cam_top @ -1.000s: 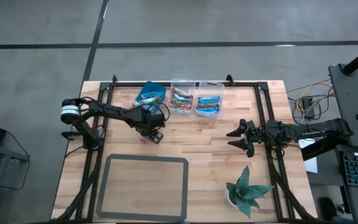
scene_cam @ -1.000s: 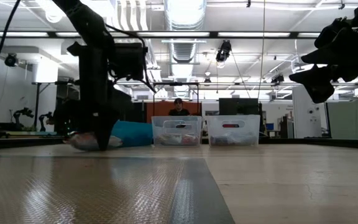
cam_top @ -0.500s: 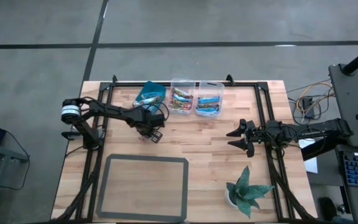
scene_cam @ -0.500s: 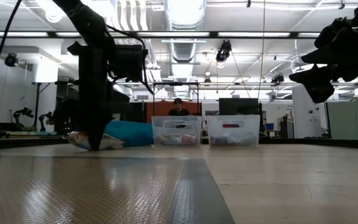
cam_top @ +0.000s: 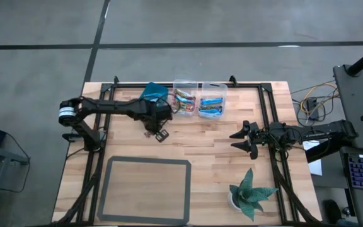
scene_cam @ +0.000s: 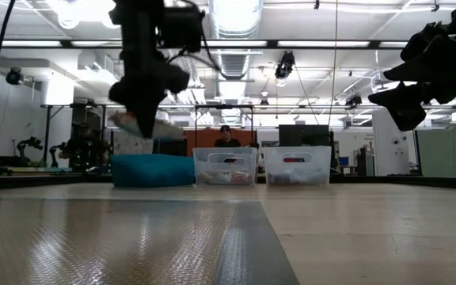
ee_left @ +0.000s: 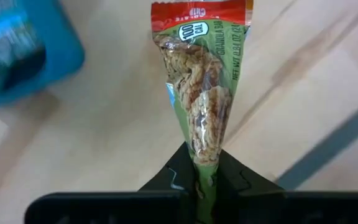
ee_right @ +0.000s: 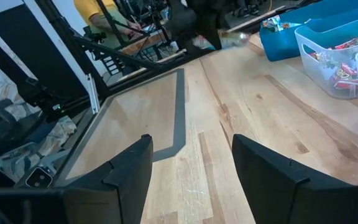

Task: Pick and place Granola Bars by type
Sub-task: Put the red granola bar into the left transparent bin

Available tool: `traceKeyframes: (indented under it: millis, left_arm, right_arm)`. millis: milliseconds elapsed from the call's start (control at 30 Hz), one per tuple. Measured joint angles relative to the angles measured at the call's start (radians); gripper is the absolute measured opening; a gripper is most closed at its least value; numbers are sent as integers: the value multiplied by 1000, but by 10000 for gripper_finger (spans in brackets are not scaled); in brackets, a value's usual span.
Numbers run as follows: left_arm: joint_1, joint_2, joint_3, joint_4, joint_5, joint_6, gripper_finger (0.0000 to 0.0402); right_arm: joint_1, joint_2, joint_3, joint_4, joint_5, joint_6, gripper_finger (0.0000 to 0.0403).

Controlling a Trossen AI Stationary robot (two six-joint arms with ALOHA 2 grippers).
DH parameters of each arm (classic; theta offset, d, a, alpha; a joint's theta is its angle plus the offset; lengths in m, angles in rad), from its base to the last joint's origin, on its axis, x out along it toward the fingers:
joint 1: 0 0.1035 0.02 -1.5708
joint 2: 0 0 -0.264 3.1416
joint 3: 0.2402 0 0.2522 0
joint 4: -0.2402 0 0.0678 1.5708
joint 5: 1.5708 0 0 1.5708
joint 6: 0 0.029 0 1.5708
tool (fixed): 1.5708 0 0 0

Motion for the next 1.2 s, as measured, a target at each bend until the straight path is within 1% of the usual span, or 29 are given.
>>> traceKeyframes:
  millis: [167,433,500,567,633,700,867,1033,1200]
  left_arm:
    - [20,7,137,-76,0,161,4]
    - [61,13,313,-203,-7,419,3]
    - [72,13,355,-239,-30,495,3]
    - [79,13,393,-262,-80,576,3]
    - [87,13,426,-267,-137,657,3]
    - [100,19,455,-270,-163,732,3]
    - [151,65,544,-265,-218,899,3]
    - [225,143,630,-200,-219,1010,2]
    - [287,259,729,-197,-208,1130,2]
  right_arm:
    - [0,0,0,0,0,0,210]
    - [0,0,0,0,0,0,210]
    - [0,0,0,0,0,0,210]
    - [0,0,0,0,0,0,210]
    - [0,0,0,0,0,0,210]
    - [0,0,0,0,0,0,210]
    - [0,1,0,0,0,0,210]
    - [0,0,0,0,0,0,210]
    - [0,0,0,0,0,0,210]
